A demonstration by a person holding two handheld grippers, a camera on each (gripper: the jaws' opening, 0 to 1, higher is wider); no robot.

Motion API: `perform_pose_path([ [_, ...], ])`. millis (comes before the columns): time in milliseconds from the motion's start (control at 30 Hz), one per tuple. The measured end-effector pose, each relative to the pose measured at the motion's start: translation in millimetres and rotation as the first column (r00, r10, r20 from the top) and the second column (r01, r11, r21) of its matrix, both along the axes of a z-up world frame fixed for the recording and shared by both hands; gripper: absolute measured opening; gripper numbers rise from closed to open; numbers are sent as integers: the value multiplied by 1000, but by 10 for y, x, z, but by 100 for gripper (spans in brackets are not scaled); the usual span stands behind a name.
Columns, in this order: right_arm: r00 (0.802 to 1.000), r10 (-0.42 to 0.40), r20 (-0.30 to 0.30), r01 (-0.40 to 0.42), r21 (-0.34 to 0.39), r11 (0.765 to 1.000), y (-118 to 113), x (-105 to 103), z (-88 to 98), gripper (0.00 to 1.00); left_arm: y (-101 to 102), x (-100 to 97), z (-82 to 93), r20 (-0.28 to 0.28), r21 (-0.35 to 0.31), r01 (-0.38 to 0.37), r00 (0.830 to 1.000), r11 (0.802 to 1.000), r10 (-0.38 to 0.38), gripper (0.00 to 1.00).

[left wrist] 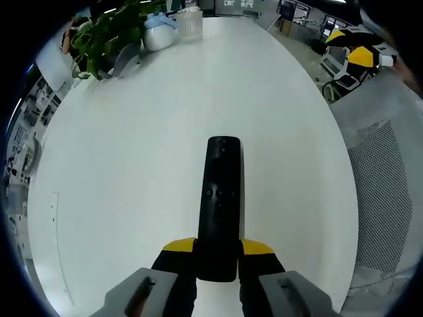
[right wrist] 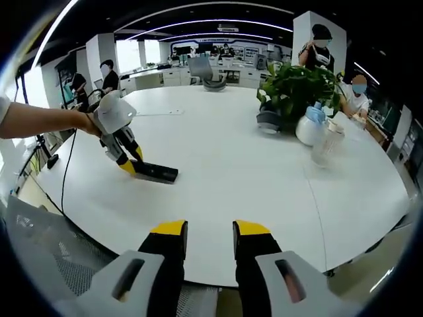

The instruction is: Press the specified remote control buttons in sequence, fully releasing each button before pressing the next.

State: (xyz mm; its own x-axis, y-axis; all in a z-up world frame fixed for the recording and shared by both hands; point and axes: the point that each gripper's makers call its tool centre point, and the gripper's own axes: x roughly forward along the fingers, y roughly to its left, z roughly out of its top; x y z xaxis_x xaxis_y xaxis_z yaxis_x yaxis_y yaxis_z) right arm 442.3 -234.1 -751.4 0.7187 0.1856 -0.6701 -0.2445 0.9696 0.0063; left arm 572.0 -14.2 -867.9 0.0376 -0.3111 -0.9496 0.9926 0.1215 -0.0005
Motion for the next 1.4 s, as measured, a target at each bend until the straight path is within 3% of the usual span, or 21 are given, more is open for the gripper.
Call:
perform_pose_path([
  [233, 1000, -2, 4, 2, 8, 1000, -4, 2, 7, 26, -12, -142, 60, 1, -6, 1, 1000, 1000, -1, 22],
  [600, 1000, 9, 9, -9, 14, 1000, 15, -1, 20, 26, 9, -403, 53, -25, 0, -5, 1000, 1000, 5, 22],
  [1400, 999, 34, 24, -35, 18, 999, 63, -10, 48, 25, 43, -802, 29, -20, 4, -5, 1000, 1000, 5, 22],
])
